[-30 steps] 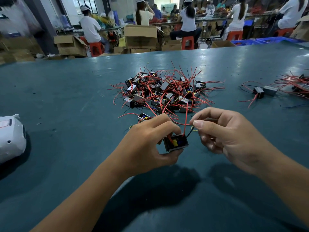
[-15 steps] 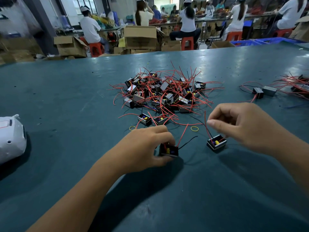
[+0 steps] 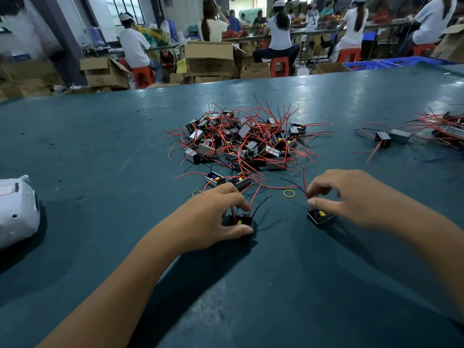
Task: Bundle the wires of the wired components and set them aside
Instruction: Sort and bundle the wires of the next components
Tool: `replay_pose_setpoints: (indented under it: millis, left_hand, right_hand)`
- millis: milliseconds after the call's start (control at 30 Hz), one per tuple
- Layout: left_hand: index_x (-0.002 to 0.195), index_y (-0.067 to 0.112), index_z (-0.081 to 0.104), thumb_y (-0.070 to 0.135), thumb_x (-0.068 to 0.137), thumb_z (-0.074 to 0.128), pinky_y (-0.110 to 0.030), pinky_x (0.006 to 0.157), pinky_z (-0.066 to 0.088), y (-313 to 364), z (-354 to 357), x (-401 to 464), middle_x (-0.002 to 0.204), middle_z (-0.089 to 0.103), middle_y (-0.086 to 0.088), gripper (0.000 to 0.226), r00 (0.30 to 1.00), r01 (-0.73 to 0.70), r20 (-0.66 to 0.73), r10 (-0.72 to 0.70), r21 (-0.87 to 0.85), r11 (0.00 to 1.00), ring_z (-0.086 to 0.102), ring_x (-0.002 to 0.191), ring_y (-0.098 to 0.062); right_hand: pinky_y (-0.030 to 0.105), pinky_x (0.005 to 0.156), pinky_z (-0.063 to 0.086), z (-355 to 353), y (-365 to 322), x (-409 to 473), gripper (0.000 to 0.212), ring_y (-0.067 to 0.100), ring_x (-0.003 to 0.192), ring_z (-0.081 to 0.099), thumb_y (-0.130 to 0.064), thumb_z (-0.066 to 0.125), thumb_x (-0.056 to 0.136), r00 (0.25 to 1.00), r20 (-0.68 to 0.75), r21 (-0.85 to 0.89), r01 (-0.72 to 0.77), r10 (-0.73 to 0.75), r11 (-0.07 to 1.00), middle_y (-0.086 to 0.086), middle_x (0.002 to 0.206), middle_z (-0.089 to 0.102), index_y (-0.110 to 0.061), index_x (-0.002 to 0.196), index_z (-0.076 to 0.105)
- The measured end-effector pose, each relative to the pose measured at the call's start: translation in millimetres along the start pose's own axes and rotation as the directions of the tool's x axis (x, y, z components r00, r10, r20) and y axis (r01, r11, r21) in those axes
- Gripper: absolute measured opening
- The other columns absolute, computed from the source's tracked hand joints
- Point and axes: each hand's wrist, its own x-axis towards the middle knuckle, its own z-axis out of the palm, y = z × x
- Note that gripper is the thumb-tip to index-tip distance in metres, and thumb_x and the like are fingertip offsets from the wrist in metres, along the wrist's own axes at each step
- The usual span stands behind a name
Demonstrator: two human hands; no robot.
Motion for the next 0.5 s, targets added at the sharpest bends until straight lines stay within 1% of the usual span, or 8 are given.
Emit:
replay_pose_setpoints:
  millis: [33,100,167,267,333,367,400,500]
  left_hand:
    - [0.111,0.035,0.063,0.055,0.085,0.070,-0.026,0.083,0.046,0,0,0,0.109,0.048,0.023,0.034,1.000,-0.005,-0.025,0.005,-0.023,1.000,0.050,0.093,0.002]
    - [0.108,0.034,0.064,0.047,0.086,0.073,-0.022,0.082,0.044,1,0,1,0.107,0.051,0.020,0.027,0.996,-0.027,-0.083,0.022,-0.061,0.998,0.051,0.096,0.000]
    - [0.101,0.031,0.065,0.034,0.087,0.076,-0.018,0.078,0.043,4,0,3,0.101,0.055,0.016,0.019,0.988,-0.063,-0.148,0.049,-0.095,0.993,0.055,0.092,-0.006]
    - [0.094,0.029,0.065,0.023,0.087,0.076,-0.012,0.067,0.038,10,1,3,0.091,0.056,0.013,0.015,0.977,-0.092,-0.204,0.060,-0.152,0.984,0.055,0.077,-0.015]
    - [0.093,0.028,0.065,0.020,0.088,0.075,-0.009,0.065,0.038,13,4,2,0.088,0.058,0.012,0.013,0.975,-0.105,-0.212,0.065,-0.184,0.977,0.054,0.076,-0.014]
    - [0.092,0.027,0.066,0.020,0.088,0.075,-0.009,0.065,0.038,14,6,2,0.088,0.059,0.011,0.012,0.975,-0.108,-0.215,0.066,-0.192,0.975,0.054,0.076,-0.014]
    - [0.092,0.026,0.066,0.020,0.089,0.074,-0.010,0.065,0.039,16,8,2,0.087,0.060,0.011,0.011,0.974,-0.107,-0.219,0.063,-0.199,0.974,0.055,0.077,-0.014]
    - [0.091,0.027,0.066,0.019,0.089,0.073,-0.014,0.063,0.040,18,11,3,0.086,0.061,0.011,0.011,0.968,-0.104,-0.248,0.048,-0.216,0.971,0.056,0.074,-0.018]
  right_hand:
    - [0.012,0.076,0.040,1,-1,0,0.010,0.003,0.089,0.057,-0.037,0.067,0.090,1.000,0.017,0.001,-0.004,0.004,1.000,-0.014,0.094,0.064,-0.031,0.097,0.067]
    - [0.027,0.083,0.048,2,-3,0,0.008,0.007,0.087,0.061,-0.036,0.067,0.090,0.999,0.034,0.002,-0.008,0.008,1.000,-0.013,0.091,0.067,-0.030,0.094,0.067]
    - [0.031,0.082,0.050,2,-5,-1,0.006,0.006,0.084,0.062,-0.037,0.068,0.090,1.000,0.028,0.021,-0.005,0.004,1.000,-0.014,0.087,0.068,-0.031,0.090,0.065]
    - [0.027,0.079,0.049,2,-6,0,0.008,0.003,0.082,0.062,-0.036,0.069,0.089,0.999,0.046,0.061,-0.009,0.006,0.998,-0.016,0.082,0.067,-0.034,0.085,0.063]
    - [0.017,0.072,0.045,2,-7,0,0.011,-0.002,0.078,0.060,-0.035,0.068,0.089,0.998,0.064,0.083,-0.008,0.002,0.997,-0.017,0.081,0.067,-0.036,0.082,0.061]
    - [0.012,0.067,0.042,2,-7,0,0.010,-0.005,0.076,0.058,-0.035,0.068,0.090,0.998,0.067,0.096,-0.007,0.000,0.995,-0.017,0.080,0.066,-0.037,0.082,0.062]
    - [0.010,0.065,0.041,2,-8,-1,0.008,-0.008,0.074,0.057,-0.034,0.068,0.090,0.998,0.069,0.114,-0.007,-0.001,0.993,-0.018,0.079,0.067,-0.035,0.083,0.064]
    - [0.010,0.065,0.040,3,-10,-1,0.007,-0.006,0.075,0.058,-0.031,0.067,0.091,0.996,0.091,0.154,0.002,-0.017,0.988,-0.017,0.080,0.068,-0.033,0.084,0.066]
